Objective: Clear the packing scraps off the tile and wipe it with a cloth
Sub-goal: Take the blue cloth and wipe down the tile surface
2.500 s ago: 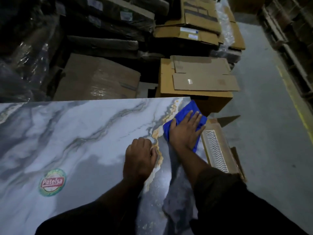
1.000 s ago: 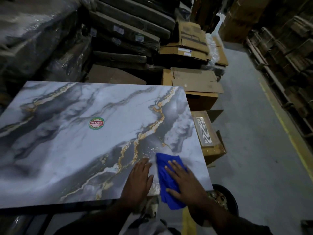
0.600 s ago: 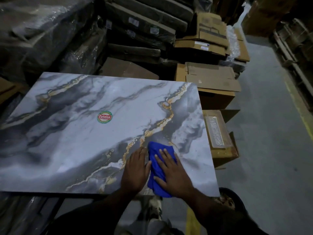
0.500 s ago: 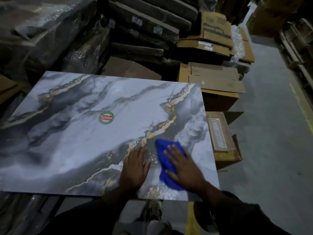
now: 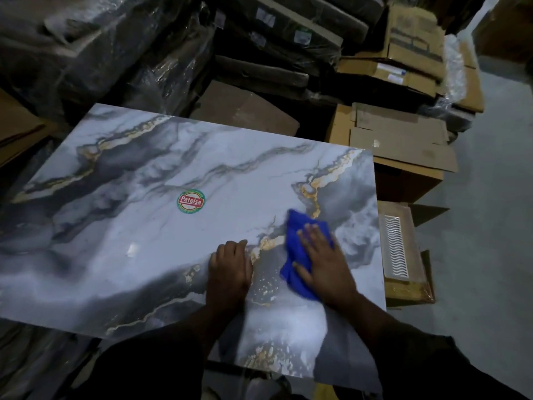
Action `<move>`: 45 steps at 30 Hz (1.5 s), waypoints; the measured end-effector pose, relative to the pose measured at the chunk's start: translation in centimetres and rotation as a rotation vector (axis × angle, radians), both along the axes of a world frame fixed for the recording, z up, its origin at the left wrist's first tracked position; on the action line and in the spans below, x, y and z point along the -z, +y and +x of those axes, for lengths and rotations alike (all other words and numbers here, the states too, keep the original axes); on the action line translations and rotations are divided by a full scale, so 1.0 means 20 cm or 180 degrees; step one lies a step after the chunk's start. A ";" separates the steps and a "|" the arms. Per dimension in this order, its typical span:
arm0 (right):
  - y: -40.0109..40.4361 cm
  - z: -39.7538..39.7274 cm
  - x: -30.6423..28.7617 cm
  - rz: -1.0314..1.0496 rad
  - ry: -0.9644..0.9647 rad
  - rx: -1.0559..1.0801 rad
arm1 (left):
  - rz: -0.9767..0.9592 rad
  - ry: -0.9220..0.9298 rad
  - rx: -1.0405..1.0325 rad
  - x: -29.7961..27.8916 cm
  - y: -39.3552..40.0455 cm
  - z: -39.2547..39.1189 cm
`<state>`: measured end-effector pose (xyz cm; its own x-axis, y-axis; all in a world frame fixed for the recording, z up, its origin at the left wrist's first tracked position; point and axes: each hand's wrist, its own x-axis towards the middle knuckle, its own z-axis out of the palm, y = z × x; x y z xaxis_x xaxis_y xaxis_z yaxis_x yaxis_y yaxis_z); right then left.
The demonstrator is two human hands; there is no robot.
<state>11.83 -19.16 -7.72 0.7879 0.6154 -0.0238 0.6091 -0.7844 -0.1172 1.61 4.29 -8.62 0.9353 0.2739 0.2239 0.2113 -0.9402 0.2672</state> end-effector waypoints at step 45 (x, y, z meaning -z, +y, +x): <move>0.68 0.86 -0.03 -0.0107 0.0331 0.1869 | -0.0102 0.0096 0.0464 0.04 0.06 0.43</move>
